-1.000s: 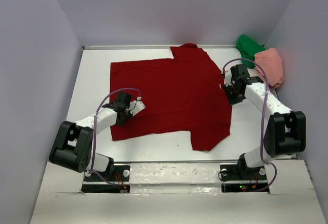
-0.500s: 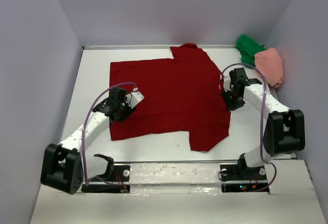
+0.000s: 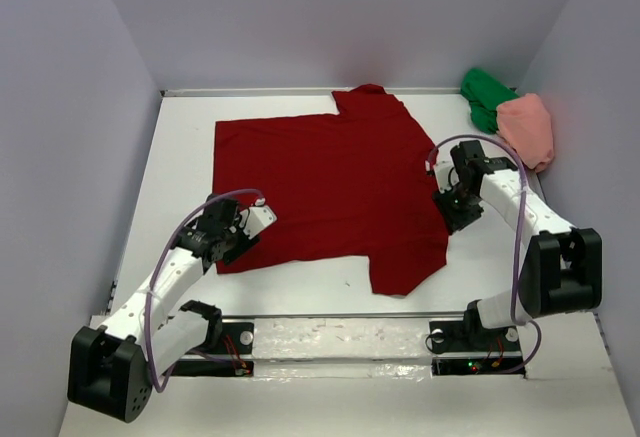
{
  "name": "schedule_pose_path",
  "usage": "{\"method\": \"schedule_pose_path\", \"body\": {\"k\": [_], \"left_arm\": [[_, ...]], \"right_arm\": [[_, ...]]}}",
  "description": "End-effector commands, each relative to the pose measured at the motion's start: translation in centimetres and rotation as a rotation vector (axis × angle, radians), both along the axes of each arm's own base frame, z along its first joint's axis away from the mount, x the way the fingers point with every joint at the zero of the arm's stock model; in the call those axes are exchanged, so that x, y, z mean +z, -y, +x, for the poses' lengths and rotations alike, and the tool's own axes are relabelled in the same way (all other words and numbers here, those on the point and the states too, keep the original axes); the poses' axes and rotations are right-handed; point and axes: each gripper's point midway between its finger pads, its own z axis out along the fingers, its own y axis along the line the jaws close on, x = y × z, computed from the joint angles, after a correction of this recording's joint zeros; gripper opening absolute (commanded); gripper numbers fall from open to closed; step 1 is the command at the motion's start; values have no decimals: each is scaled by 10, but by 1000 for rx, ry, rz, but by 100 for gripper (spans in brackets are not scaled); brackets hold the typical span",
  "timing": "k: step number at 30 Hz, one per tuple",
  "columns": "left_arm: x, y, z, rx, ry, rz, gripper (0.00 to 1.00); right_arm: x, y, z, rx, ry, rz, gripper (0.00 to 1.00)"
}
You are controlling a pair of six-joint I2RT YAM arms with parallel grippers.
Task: Fold and stack the t-shirts
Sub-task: Flatten out the tshirt
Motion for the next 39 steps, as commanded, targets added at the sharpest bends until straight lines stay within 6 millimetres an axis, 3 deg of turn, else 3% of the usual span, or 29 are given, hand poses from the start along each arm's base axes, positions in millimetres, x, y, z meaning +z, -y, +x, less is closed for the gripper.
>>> {"method": "schedule_pose_path", "body": {"k": [1,10,24,39], "left_arm": [[-2,-6,-6,-1,-2,21,63],[2,-4,-4,15,20,5,63],[4,-8,-2,49,42,6,63],[6,-8,-1,58,58,3,63]], "right_arm": [[-3,-5,-22,71,-56,27,37],[-30,-10,-34,120,-160,62,38],[-50,-19,-40,168,-232,74,41],[-69,-16,-19,151,-223,41,43]]}}
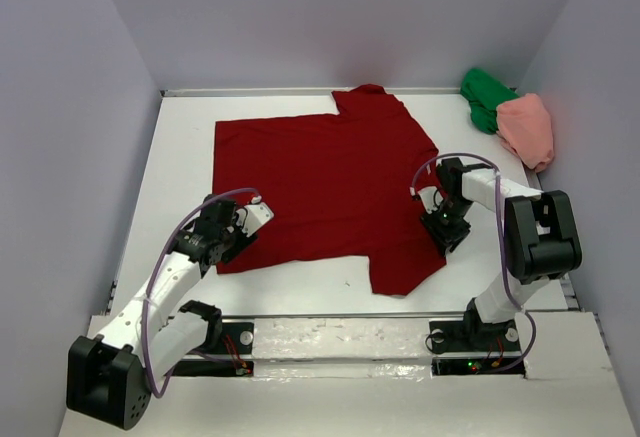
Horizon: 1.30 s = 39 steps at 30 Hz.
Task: Fold and stack the t-shirts
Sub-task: Flatten out the tshirt
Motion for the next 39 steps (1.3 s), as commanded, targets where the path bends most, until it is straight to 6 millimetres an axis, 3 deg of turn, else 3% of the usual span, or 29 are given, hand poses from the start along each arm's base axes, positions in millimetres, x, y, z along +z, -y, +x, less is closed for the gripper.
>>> {"method": "schedule_pose_path", "body": {"k": [1,3,10,13,27,39], "left_arm": [[2,-2,1,14,25,-1,63],[3,-2,1,14,28,-3,63],[5,-2,2,12,37,-4,63],[7,-1,2,7,39,-5,63],[20,0,-2,-31,52,-9,63],[34,8,-46,-357,-85,47,67]], "right_arm": [[-4,-2,20,9,66,-7,43],[-4,-5,23,10,74,-4,40],[9,-5,25,9,107,-4,7],[21,-5,25,12,134,2,1],[56,-5,20,14,208,16,0],[49,0,19,-9,195,-15,0]]}}
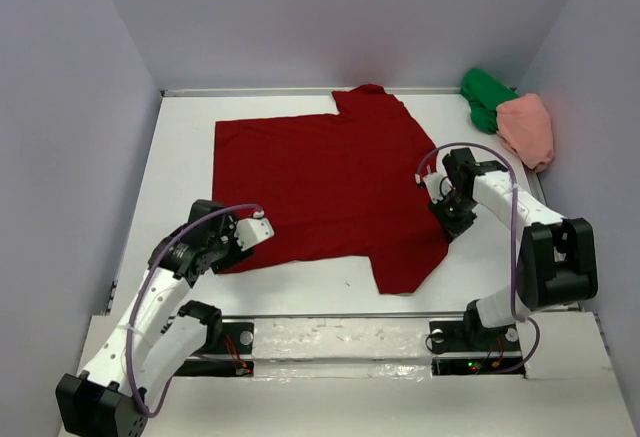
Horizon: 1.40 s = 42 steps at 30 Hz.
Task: Fold and stack the t-shirts
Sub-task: Flatten out the tshirt, then grap the side of the flattened tshirt closest away from the robot with both arms
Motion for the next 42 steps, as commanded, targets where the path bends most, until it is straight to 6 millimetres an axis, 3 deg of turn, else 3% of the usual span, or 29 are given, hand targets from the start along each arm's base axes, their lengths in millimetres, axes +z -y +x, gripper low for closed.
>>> {"method": "schedule_pose_path", "body": {"k": [1,5,8,14,26,37,42], "left_arm": [[7,2,-22,-158,-77,42,68],[0,-11,-30,-230,-116,145,70],[-20,-23,-37,-281,-174,235,72],[-48,-25,-39,-354,-256,281,73],[-56,-22,-4,-354,-194,320,76],[-73,-13,-17,-377,-322,266,75],[-64,-7,-15,-386,-327,240,73]], "right_arm": [[6,-1,5,-9,17,-13,0],[0,0,5,-27,-2,-21,0],[-2,-1,10,-40,-7,-22,0],[-4,-7,25,-67,-8,-7,0],[-16,-8,33,-71,-43,-15,0],[-17,-2,34,-69,-42,-48,0],[-21,-1,34,-76,-48,-58,0]]}}
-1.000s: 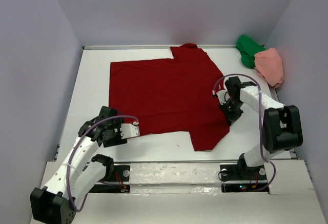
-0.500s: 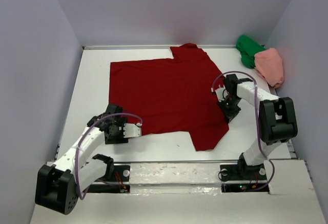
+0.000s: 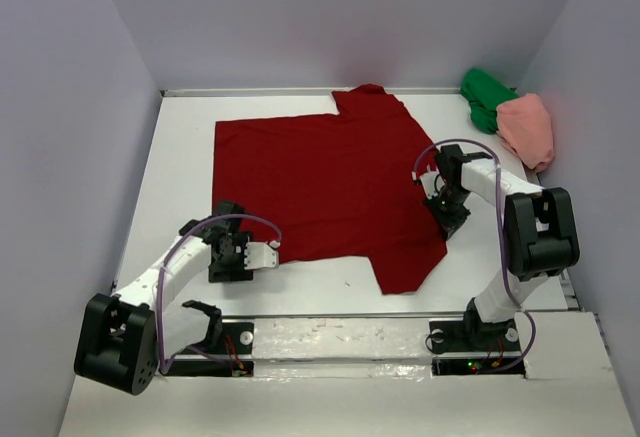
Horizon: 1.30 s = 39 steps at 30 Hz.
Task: Fold and stack the t-shirts
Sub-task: Grap the side of the flattened tshirt closest away from the robot with both arms
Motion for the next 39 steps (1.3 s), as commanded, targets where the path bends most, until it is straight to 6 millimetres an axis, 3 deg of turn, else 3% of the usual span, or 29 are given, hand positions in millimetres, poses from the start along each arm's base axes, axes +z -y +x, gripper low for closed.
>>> {"method": "schedule_pose_path", "body": {"k": [1,4,12,21,24,26,27,28,30,39], "left_arm": [[13,8,0,-9,-19,-39,72],[17,11,-2,-15,-28,-54,72],[-5,5,-10,8,-76,-21,72],[-11,3,-12,20,-133,4,70],[-12,3,-12,18,-132,2,58],[-15,2,-13,29,-136,7,43],[-15,1,-13,34,-137,10,35],[-15,0,-13,38,-137,16,17],[-13,0,-12,45,-131,18,3],[23,1,7,72,-4,-1,0]], "right_arm": [[4,-2,15,-2,41,-15,0],[2,-2,15,-9,40,-17,0],[0,-1,16,-10,38,-23,0],[-2,4,15,-6,34,-49,0],[-3,2,17,-9,39,-42,0],[-4,2,16,-9,34,-39,0],[-4,2,15,-9,34,-41,0],[-3,3,15,-9,35,-42,0],[-1,3,14,-7,33,-44,0],[22,3,12,-3,72,-32,0]]}}
